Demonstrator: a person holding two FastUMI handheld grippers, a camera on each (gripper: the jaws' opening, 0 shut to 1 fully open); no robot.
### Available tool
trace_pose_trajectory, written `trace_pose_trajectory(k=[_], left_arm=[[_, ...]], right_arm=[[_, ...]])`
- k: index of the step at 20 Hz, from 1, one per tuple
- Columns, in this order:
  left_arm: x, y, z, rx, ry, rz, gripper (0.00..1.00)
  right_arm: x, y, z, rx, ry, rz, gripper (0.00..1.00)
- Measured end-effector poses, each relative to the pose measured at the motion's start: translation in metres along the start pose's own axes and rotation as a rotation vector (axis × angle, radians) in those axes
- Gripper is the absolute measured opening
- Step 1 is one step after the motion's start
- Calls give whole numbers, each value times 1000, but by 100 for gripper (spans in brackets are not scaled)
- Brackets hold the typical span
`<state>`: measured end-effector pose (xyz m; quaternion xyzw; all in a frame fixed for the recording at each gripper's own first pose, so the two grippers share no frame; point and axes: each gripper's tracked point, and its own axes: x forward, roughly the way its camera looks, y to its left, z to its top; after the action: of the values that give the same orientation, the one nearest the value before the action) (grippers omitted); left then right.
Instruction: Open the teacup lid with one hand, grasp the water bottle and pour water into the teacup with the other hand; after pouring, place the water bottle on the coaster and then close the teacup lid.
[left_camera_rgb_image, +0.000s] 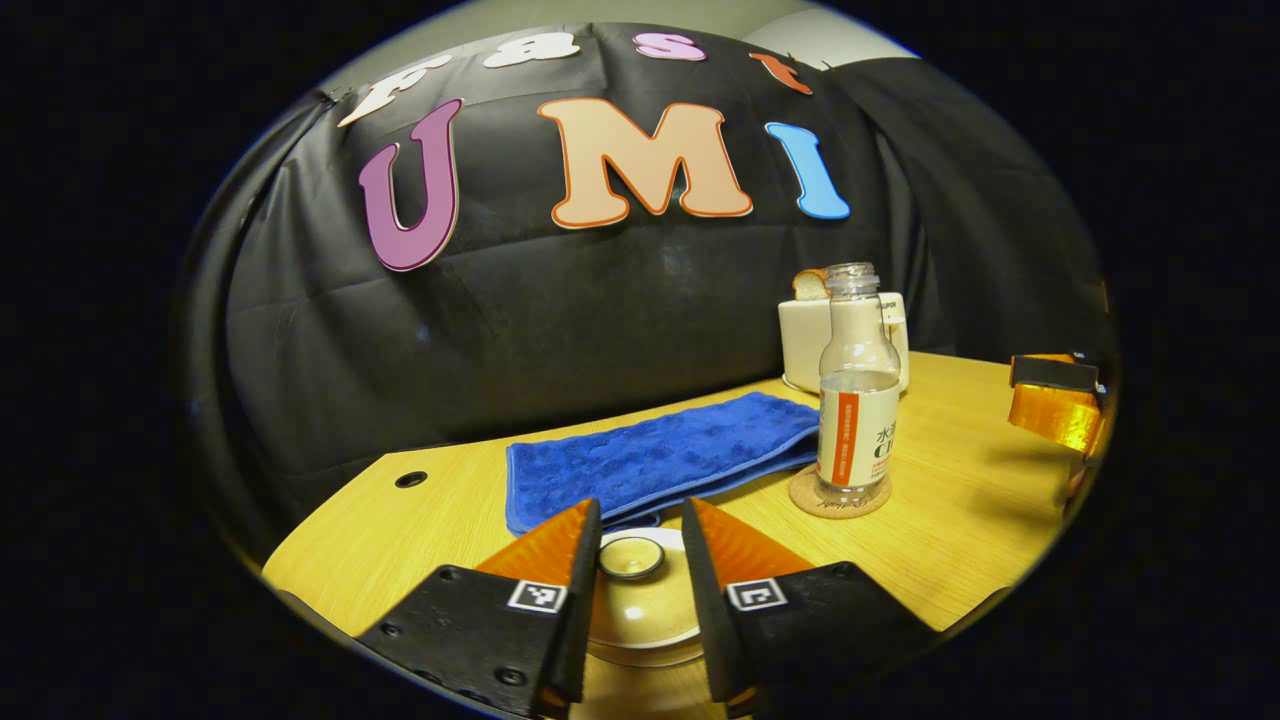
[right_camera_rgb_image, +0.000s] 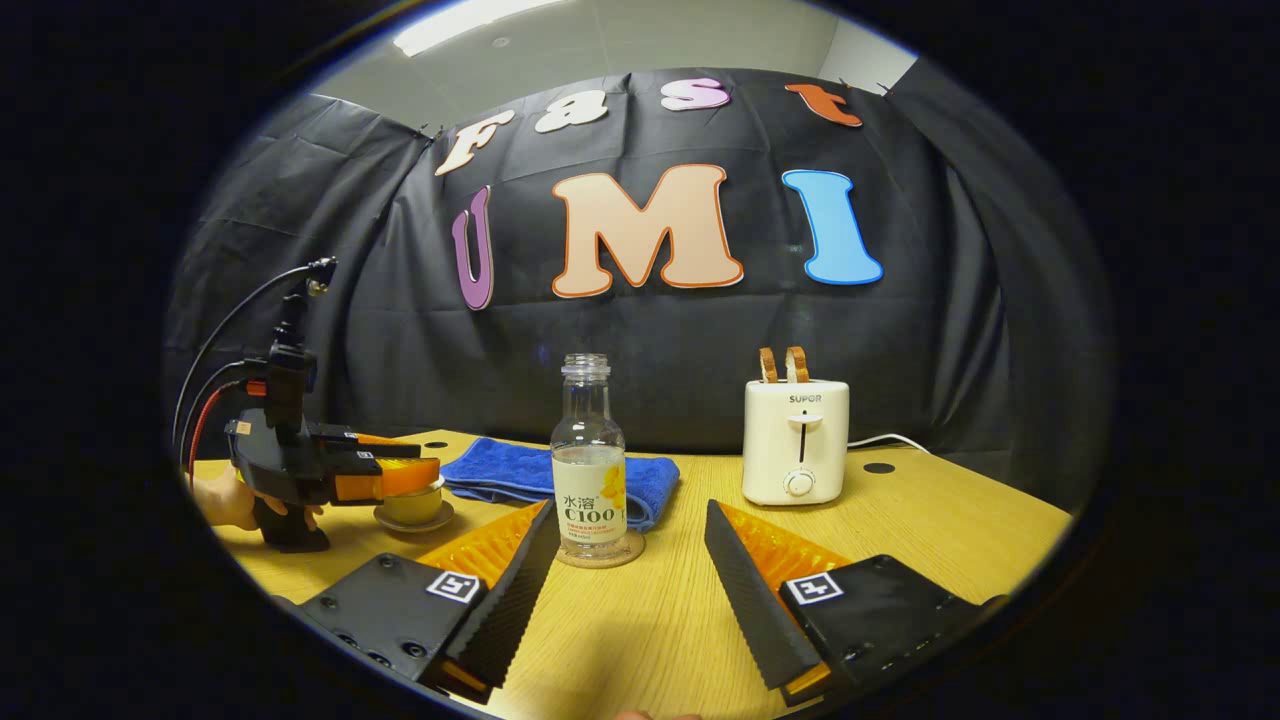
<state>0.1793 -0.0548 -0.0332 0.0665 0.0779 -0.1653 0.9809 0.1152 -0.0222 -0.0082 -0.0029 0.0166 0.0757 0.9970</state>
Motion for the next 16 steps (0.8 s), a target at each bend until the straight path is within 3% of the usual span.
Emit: trace_pose_trajectory(k=[1,3,4,6,7,9,12,16], left_arm=[[0,1,1,-7,-8,-1,53],[-1,5,1,-14,-16,19,60],[-3,6,1,-15,-16,30,72],[-6,13,3,-29,-35,67,91],[-9,18,6,-39,-51,90,97],[-15,24,8,-63,-74,128,95],[-32,22,3,-107,-67,138,96],[-71,14,0,-115,-74,176,96]], right_arm=[[0,0,0,0,0,0,90],[0,0,0,0,0,0,90],[0,0,0,0,0,0,94],[0,0,0,0,1,-1,90],[0,0,0,-1,1,-1,94],[0,-1,0,-1,2,-5,98],[-6,2,1,-1,0,-1,90],[-25,3,2,0,-3,-6,94]])
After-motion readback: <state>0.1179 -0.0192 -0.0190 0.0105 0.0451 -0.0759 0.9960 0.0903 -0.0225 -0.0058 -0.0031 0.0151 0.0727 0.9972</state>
